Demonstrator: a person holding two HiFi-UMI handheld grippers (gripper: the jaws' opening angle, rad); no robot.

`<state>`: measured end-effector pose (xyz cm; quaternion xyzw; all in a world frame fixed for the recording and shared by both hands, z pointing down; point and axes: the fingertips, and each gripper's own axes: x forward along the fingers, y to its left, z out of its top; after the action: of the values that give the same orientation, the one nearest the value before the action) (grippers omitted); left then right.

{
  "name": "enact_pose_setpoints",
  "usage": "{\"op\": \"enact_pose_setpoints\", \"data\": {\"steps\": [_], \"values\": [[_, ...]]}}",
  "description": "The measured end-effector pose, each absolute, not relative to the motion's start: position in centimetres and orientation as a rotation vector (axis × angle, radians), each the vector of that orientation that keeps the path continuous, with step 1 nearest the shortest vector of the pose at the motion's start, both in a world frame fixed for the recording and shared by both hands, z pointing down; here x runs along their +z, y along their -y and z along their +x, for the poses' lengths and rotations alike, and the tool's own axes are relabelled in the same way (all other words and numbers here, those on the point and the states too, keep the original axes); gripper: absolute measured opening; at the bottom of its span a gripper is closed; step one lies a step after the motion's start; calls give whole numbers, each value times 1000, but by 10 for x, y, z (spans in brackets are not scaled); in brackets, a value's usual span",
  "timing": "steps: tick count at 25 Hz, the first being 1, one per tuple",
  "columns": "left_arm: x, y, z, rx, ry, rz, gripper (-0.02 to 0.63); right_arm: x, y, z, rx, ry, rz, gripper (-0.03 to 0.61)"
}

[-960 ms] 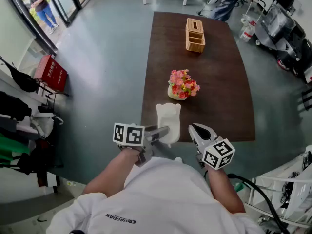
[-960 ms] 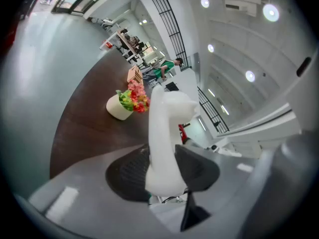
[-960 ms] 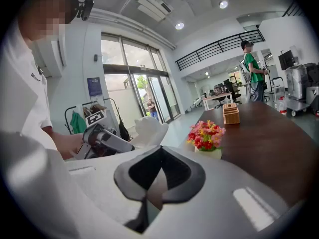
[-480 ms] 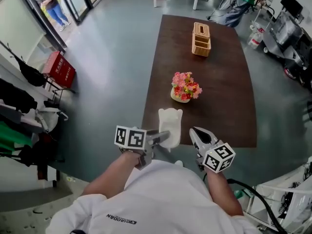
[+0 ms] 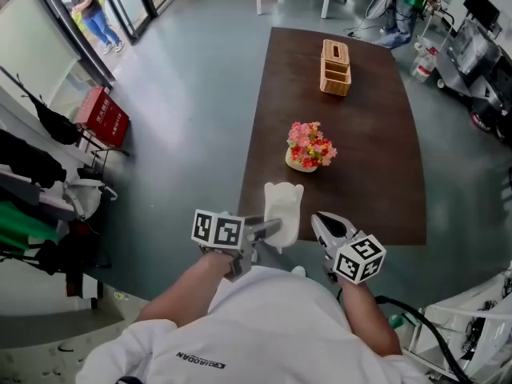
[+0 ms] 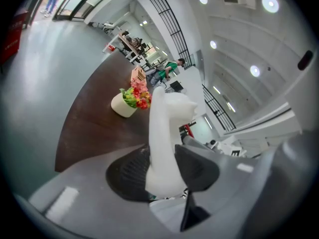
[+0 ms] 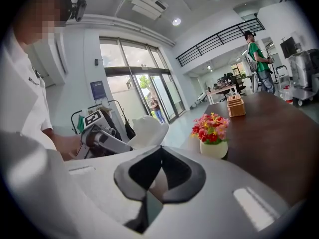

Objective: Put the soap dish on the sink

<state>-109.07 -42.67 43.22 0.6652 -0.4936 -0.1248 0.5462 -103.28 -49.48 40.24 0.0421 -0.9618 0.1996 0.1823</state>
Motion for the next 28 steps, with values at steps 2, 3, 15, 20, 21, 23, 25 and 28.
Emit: {"op": "enact_pose_setpoints", "data": {"steps": [2,3,15,20,21,23,25,28], "values": [[432,425,-1091,-290,1164,1582,172,403,492,-1033,551,2712,123,2],[432,423,-1092,-287,1159,1586,172,403,490,-1035,545,2711,129,2],[432,415,-1110,-214,1089,1647,170,403,486,-1046,562,2737,299,2],[433,415,-1113,-167,1027,1681,169,401,480,-1040,572,2745,419,2],[433,415,-1113,-154,1012,1691,169,401,479,-1038,578,2746,450,2],[433,415,-1114,-128,983,1711,169,401,475,-1035,592,2751,512,2],[431,414,-1115,-102,955,1736,169,400,471,-1033,596,2760,581,2],[428,416,-1117,-50,903,1781,169,397,465,-1027,596,2777,711,2]]}}
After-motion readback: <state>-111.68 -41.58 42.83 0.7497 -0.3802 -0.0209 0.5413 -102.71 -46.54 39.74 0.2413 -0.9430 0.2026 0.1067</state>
